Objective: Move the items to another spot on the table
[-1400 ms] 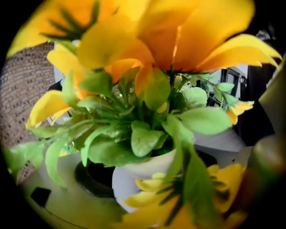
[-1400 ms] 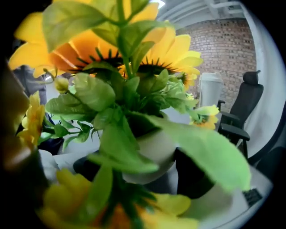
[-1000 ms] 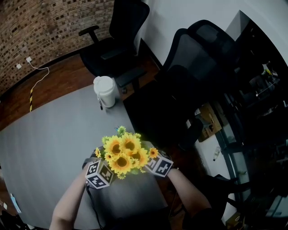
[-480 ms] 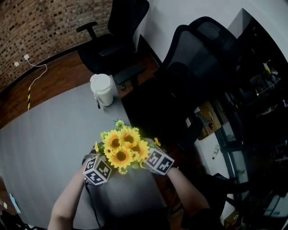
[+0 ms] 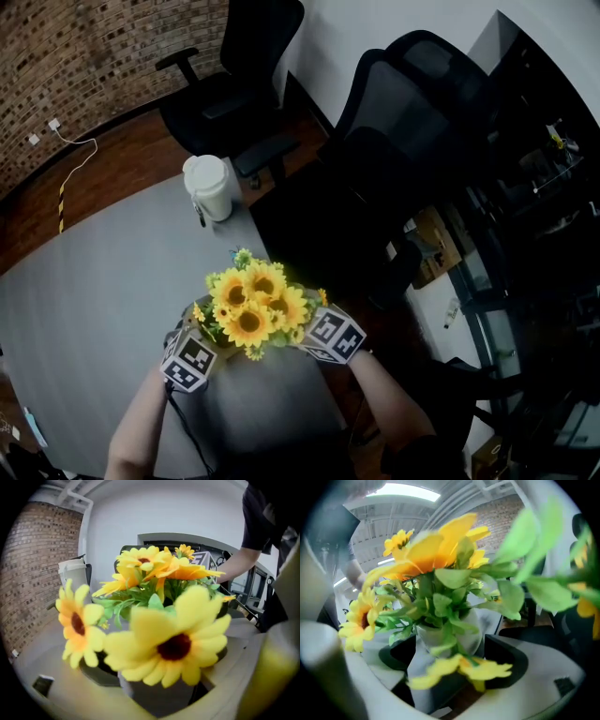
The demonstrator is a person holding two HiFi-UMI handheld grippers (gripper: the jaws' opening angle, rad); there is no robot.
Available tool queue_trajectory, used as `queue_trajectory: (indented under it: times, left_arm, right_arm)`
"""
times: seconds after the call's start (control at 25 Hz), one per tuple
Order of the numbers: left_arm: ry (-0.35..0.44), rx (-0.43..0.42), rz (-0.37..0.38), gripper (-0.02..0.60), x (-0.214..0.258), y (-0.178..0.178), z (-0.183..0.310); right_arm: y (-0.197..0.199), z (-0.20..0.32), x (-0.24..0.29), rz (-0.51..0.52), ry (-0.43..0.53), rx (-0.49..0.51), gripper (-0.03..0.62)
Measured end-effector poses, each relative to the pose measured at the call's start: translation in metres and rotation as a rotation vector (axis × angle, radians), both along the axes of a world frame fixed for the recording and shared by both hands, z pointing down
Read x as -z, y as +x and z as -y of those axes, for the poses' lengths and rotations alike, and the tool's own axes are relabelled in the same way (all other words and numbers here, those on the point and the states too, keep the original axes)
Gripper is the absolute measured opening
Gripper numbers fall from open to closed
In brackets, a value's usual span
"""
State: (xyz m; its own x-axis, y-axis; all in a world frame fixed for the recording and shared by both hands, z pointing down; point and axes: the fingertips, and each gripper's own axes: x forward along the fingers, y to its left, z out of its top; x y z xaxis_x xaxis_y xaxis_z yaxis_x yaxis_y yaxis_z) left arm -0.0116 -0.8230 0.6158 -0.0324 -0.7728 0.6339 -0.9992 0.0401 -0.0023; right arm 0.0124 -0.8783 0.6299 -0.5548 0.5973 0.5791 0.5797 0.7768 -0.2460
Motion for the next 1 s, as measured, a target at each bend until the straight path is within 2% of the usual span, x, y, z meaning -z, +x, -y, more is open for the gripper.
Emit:
queue_trajectory:
  times: [0.12,0.16,0.36,0.52,0.6,0.68,0.8,0.84,0.92,0.96,1.0]
  left_arm:
    - [0.021,0.023,-0.021,0.482,0.007,0.003,-0.010]
    - [0.027,0.045,-0.036,0.482,0.008,0.003,-0.016]
    - [0.035,0.174,-0.102,0.482,0.006,0.005,-0.061]
    - [0.043,0.235,-0.127,0.482,0.021,0.014,-0.095]
    - [0.084,0.285,-0.141,0.480,0.036,0.011,-0.105]
    - [0.149,0.354,-0.155,0.478,0.053,0.004,-0.110]
    - [0.290,0.514,-0.196,0.364,0.083,-0.008,-0.118]
    - [0.341,0.582,-0.221,0.303,0.094,-0.013,-0.121]
    - [0.420,0.718,-0.253,0.051,0.115,-0.021,-0.130]
    - [0.450,0.770,-0.267,-0.009,0.124,-0.024,-0.134]
    - [0.478,0.809,-0.287,-0.009,0.133,-0.025,-0.138]
  right_arm:
    - [0.005,0.002,0.003,0.001,0.003,0.001,0.460]
    - [0.009,0.001,0.004,-0.001,0.010,0.011,0.479]
    - [0.032,0.004,0.009,-0.029,0.021,0.039,0.479]
    - [0.049,0.009,0.021,-0.065,-0.091,-0.018,0.479]
    - [0.055,0.011,0.032,-0.074,-0.159,-0.039,0.479]
    - [0.060,0.016,0.041,-0.073,-0.183,-0.048,0.479]
    - [0.067,0.024,0.055,-0.066,-0.229,-0.062,0.479]
    - [0.069,0.025,0.063,-0.062,-0.265,-0.072,0.463]
    - [0.073,0.030,0.078,-0.049,-0.332,-0.090,0.443]
    - [0.075,0.033,0.085,-0.040,-0.351,-0.093,0.437]
    - [0.077,0.036,0.092,-0.026,-0.361,-0.093,0.417]
